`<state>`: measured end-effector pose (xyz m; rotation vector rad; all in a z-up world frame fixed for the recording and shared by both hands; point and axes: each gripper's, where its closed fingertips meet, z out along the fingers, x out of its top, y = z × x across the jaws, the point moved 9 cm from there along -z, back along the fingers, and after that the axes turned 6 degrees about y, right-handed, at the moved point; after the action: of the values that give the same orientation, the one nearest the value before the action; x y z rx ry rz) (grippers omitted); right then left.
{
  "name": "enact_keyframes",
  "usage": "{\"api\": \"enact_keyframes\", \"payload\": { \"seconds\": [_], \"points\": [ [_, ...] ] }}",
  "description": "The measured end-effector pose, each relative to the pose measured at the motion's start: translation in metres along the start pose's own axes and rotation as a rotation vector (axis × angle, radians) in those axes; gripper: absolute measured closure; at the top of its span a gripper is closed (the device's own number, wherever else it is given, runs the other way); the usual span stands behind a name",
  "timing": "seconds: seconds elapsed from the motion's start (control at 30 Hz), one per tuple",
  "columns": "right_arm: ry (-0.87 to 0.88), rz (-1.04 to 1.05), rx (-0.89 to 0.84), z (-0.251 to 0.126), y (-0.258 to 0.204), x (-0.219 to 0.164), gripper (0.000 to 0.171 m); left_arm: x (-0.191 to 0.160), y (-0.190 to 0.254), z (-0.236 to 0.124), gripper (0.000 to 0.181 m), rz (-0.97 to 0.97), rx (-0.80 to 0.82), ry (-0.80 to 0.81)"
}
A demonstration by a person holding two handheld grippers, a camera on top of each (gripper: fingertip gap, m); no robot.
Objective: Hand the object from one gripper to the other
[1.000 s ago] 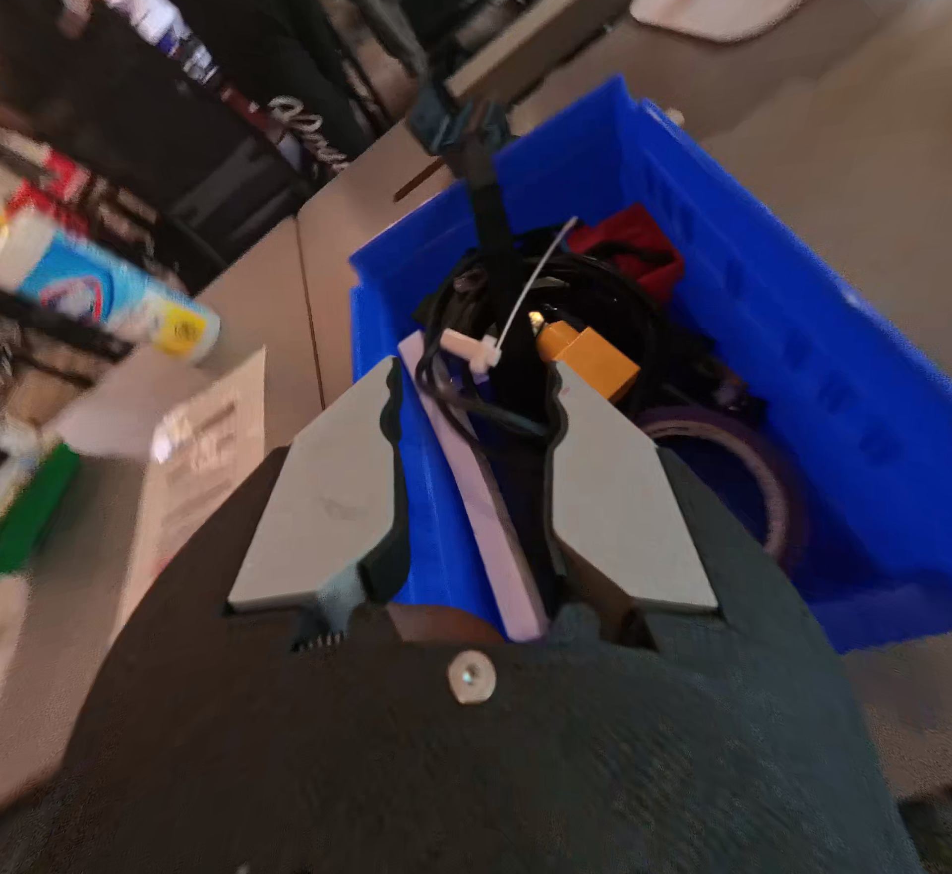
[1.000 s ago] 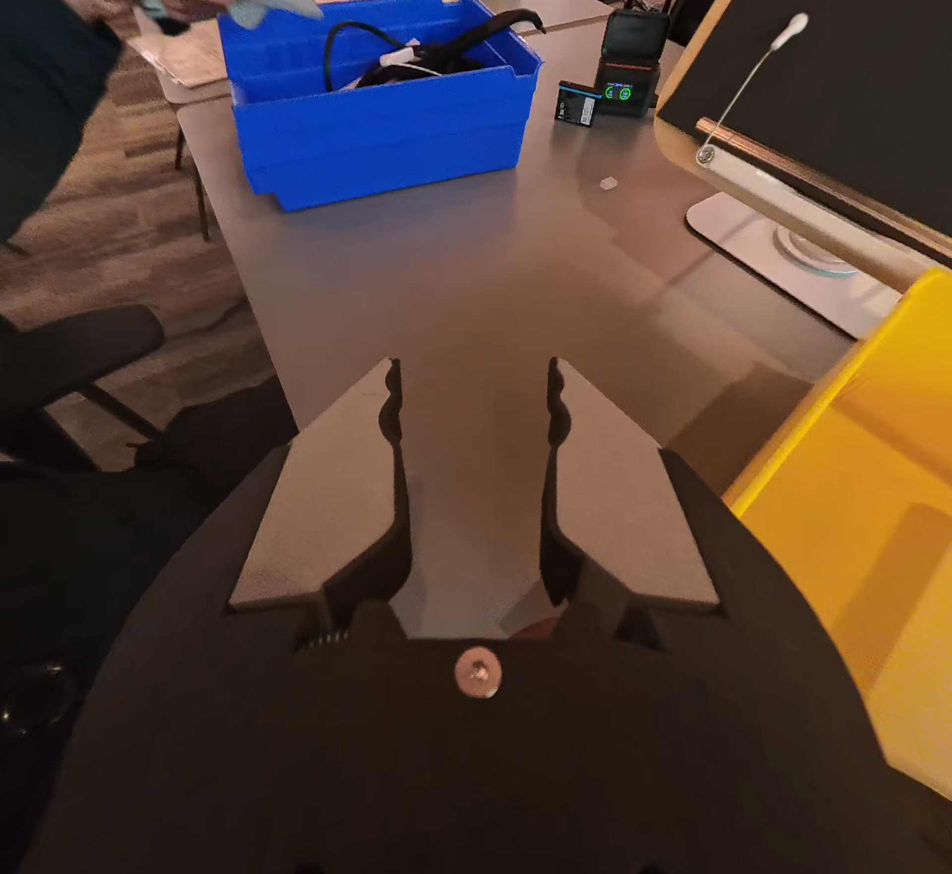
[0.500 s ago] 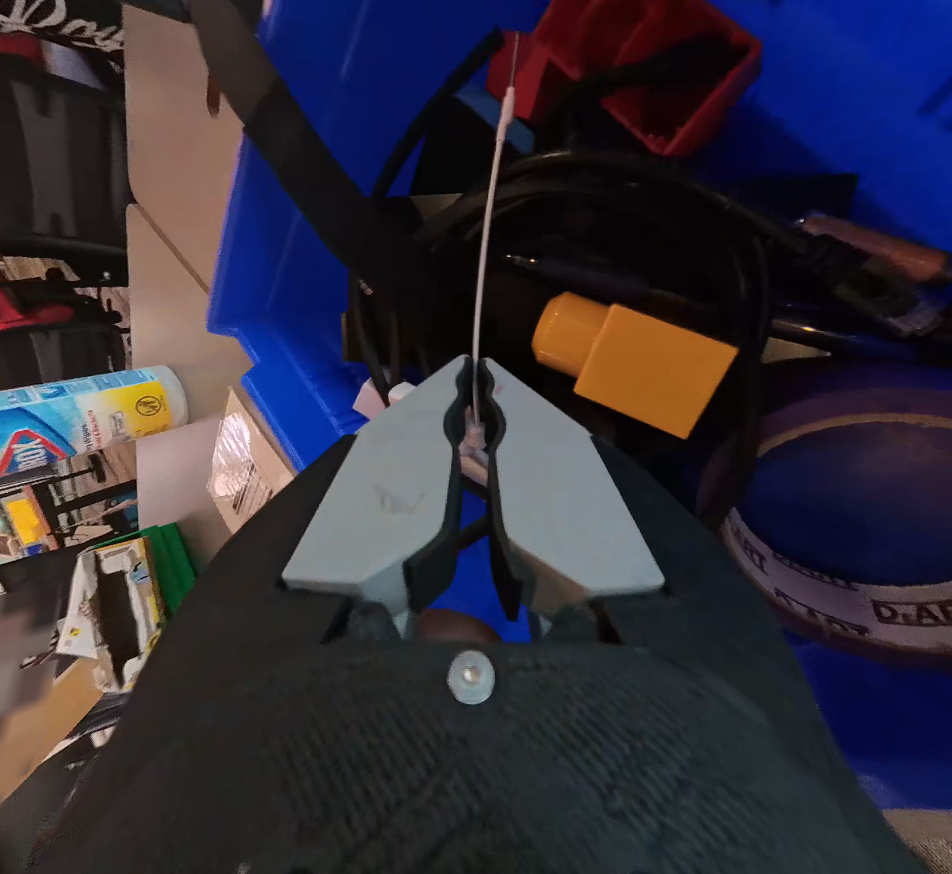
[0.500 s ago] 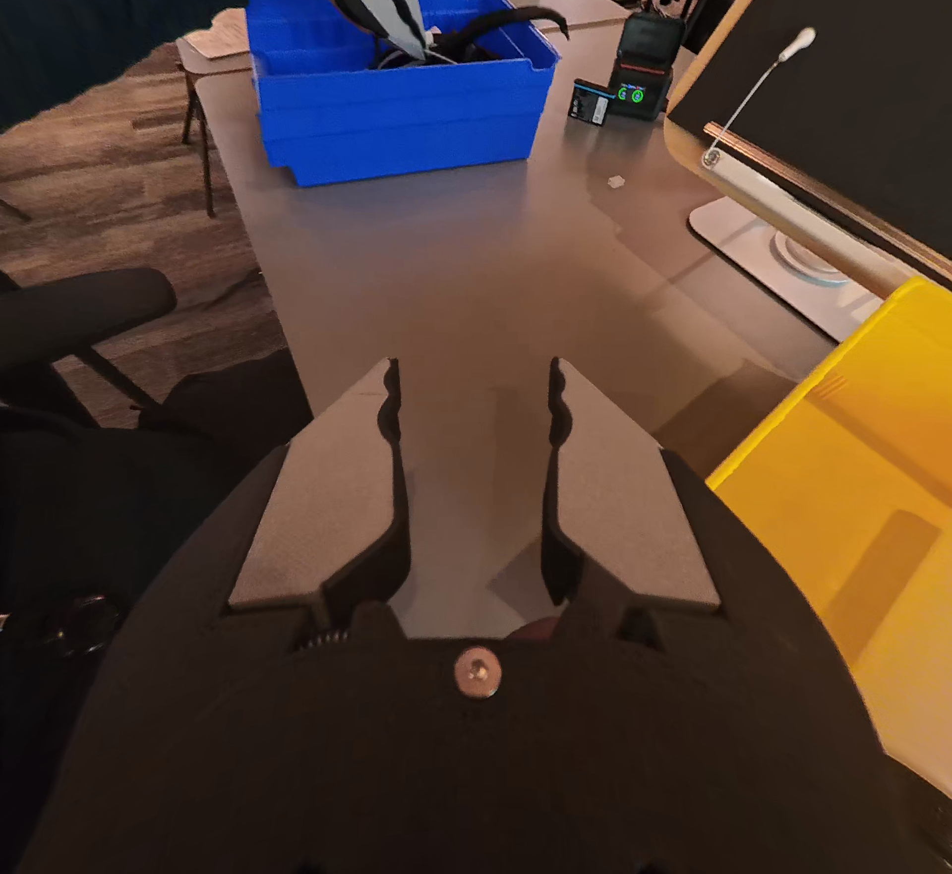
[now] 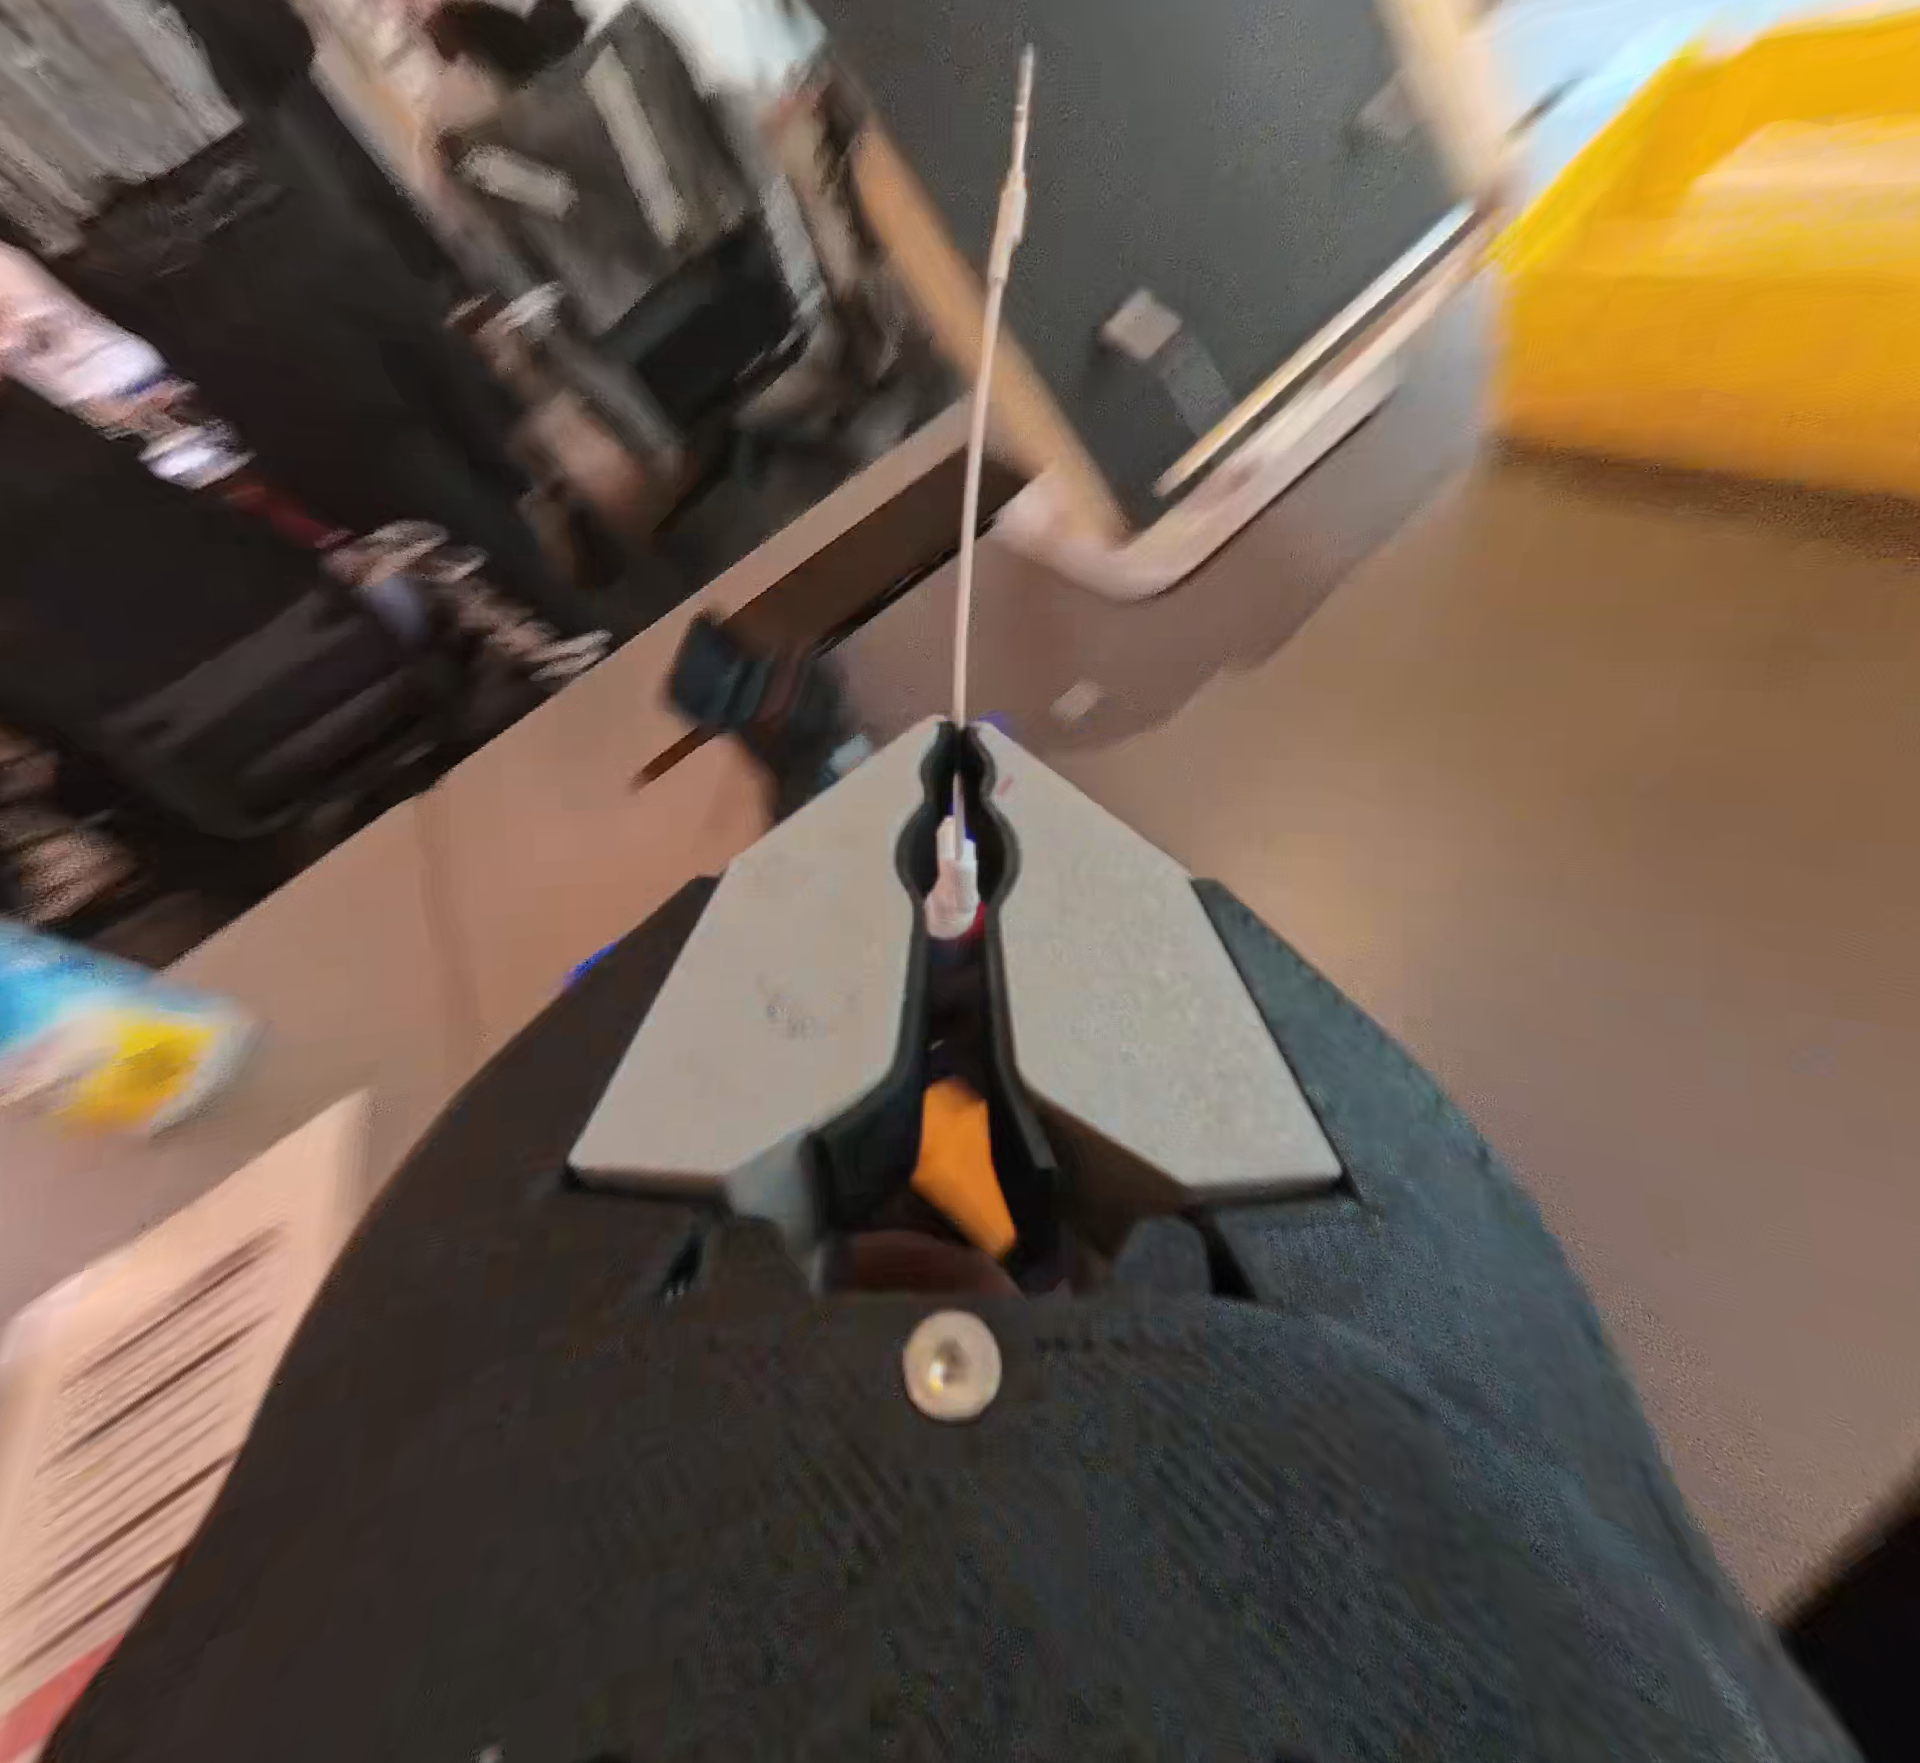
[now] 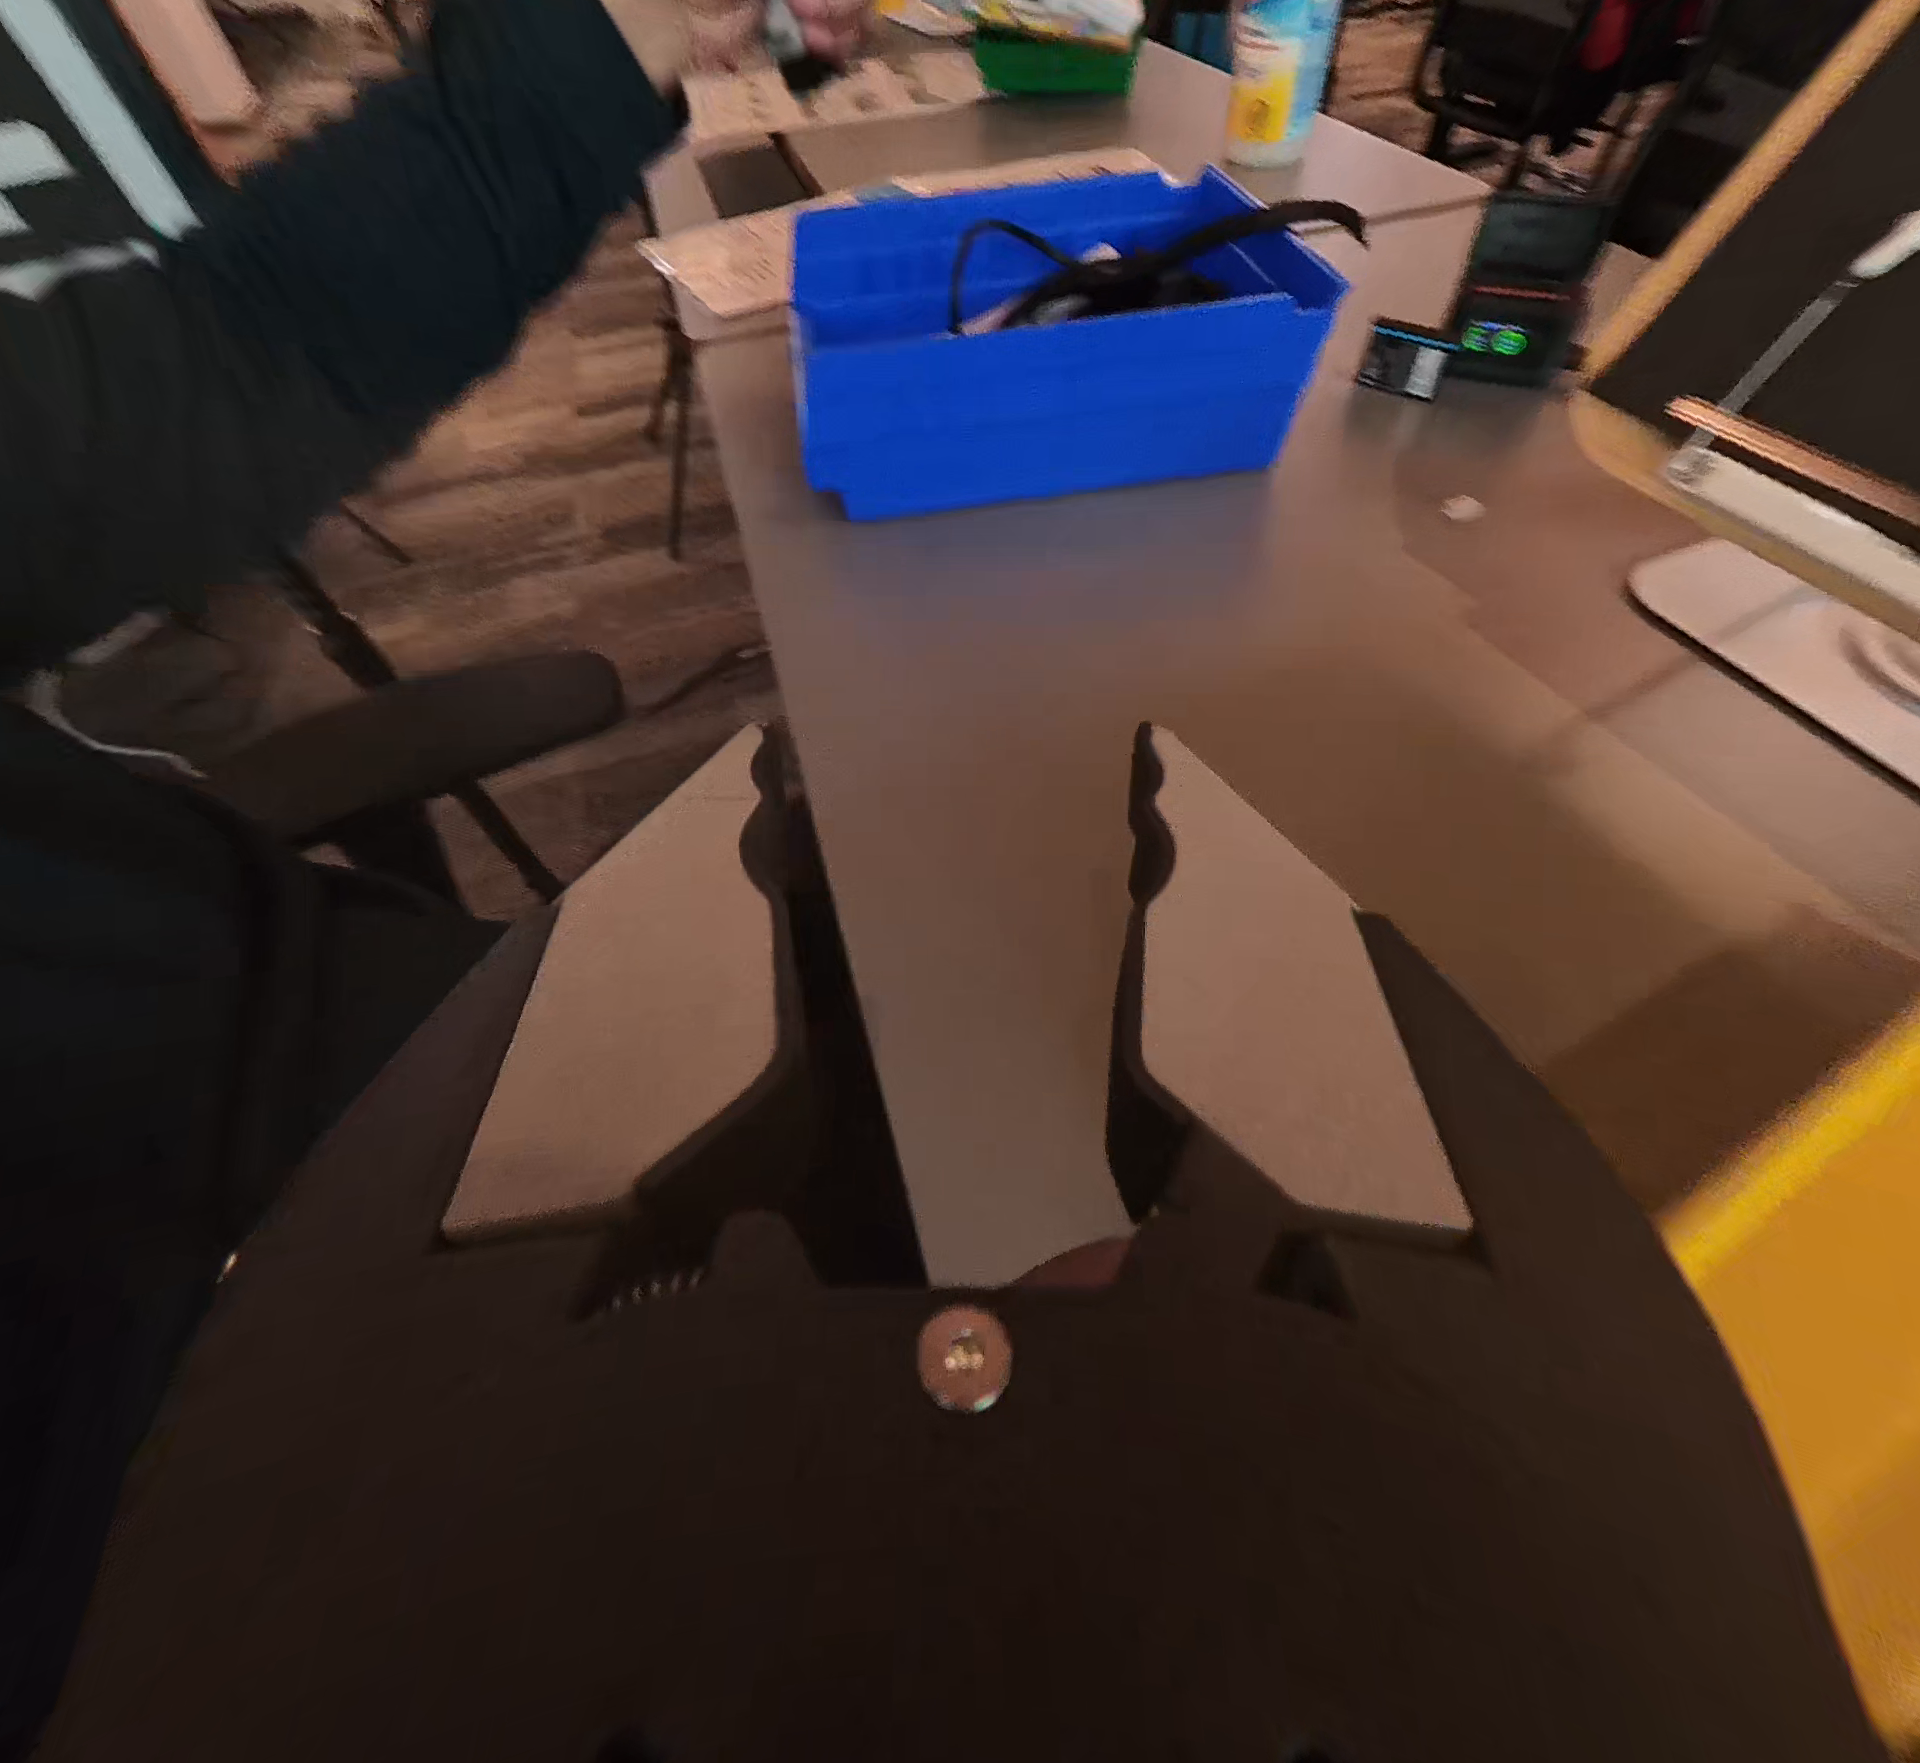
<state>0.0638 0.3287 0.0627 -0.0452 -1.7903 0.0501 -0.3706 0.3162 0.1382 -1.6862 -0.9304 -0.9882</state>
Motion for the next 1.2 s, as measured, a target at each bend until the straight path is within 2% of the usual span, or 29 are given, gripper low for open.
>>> {"api": "enact_keyframes", "payload": {
  "seconds": [0.07, 0.2, 0.37, 0.43, 0.53, 0.67, 0.7, 0.77, 0.9, 1.07, 1.2],
  "points": [
    [0.030, 0.029, 0.060, 0.018, -0.005, 0.003, 0.107, 0.011, 0.043, -0.007, 0.181, -0.073, -0.131, 0.131],
    [0.072, 0.060, 0.118, 0.063, -0.010, -0.004, 0.116, 0.004, 0.121, -0.017, 0.181, -0.236, -0.238, 0.320],
    [0.080, 0.071, 0.126, 0.105, -0.021, -0.030, 0.098, -0.025, 0.202, -0.026, 0.181, -0.367, -0.417, 0.405],
    [0.075, 0.079, 0.190, 0.113, -0.031, -0.036, 0.095, -0.030, 0.222, -0.025, 0.181, -0.370, -0.420, 0.431],
    [0.053, 0.120, 0.291, 0.119, -0.043, -0.040, 0.088, -0.030, 0.234, -0.018, 0.181, -0.311, -0.362, 0.391],
    [0.067, 0.071, 0.219, 0.122, -0.042, -0.040, 0.093, -0.032, 0.250, -0.013, 0.181, -0.311, -0.377, 0.371],
    [0.072, 0.074, 0.225, 0.123, -0.043, -0.040, 0.099, -0.035, 0.254, -0.011, 0.181, -0.299, -0.366, 0.368],
    [0.053, 0.050, 0.193, 0.123, -0.040, -0.043, 0.134, -0.040, 0.261, -0.009, 0.181, -0.294, -0.374, 0.355],
    [-0.006, 0.009, 0.121, 0.123, -0.035, -0.048, 0.159, -0.047, 0.259, -0.007, 0.181, -0.318, -0.381, 0.342],
    [0.002, 0.008, 0.089, 0.117, -0.020, -0.050, 0.162, -0.050, 0.256, -0.005, 0.181, -0.275, -0.324, 0.348],
    [-0.003, 0.032, 0.113, 0.120, -0.015, -0.056, 0.161, -0.056, 0.254, -0.001, 0.181, -0.309, -0.339, 0.330]
  ]
}}
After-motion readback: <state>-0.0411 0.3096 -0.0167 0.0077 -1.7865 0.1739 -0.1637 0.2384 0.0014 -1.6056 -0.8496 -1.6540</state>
